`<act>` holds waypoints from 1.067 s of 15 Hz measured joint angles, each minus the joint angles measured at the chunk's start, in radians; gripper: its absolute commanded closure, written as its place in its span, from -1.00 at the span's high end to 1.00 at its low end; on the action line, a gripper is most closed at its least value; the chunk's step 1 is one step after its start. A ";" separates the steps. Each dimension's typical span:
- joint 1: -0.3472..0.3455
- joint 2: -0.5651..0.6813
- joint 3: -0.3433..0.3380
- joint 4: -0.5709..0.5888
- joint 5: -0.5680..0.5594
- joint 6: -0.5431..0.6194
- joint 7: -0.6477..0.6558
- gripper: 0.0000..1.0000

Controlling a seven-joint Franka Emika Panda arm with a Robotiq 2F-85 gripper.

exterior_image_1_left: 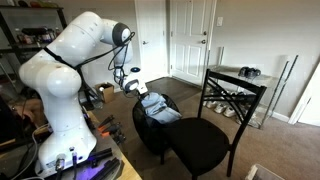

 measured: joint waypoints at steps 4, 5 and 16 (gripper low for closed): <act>0.050 0.022 0.001 0.072 -0.001 -0.067 -0.028 0.03; 0.051 0.028 0.003 0.081 -0.001 -0.071 -0.028 0.17; -0.103 0.064 -0.144 -0.040 0.147 0.114 -0.025 1.00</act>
